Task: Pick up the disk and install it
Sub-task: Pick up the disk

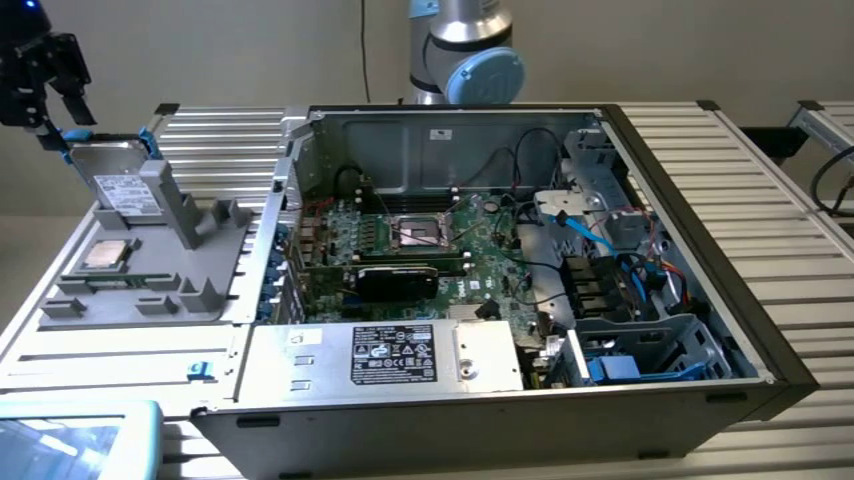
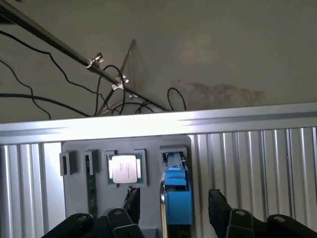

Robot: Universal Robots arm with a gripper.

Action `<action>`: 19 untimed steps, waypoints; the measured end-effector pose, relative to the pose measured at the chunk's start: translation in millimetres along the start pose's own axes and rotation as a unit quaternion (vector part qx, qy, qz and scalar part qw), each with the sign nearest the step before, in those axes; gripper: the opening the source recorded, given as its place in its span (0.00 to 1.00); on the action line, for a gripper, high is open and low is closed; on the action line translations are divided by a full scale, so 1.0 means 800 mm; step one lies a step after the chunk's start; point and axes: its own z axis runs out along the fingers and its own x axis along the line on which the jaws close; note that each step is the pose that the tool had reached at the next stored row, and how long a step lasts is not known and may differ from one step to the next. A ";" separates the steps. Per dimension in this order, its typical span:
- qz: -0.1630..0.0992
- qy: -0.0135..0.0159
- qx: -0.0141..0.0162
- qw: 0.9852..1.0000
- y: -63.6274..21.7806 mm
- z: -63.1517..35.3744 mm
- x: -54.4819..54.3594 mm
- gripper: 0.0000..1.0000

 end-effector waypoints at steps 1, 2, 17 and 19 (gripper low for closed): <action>0.000 0.000 0.000 1.000 0.000 0.002 0.000 0.66; 0.000 0.000 0.000 1.000 0.000 0.005 0.000 0.66; -0.008 -0.002 0.009 1.000 -0.002 0.030 0.001 0.66; -0.009 -0.002 0.010 1.000 -0.003 0.033 0.001 0.66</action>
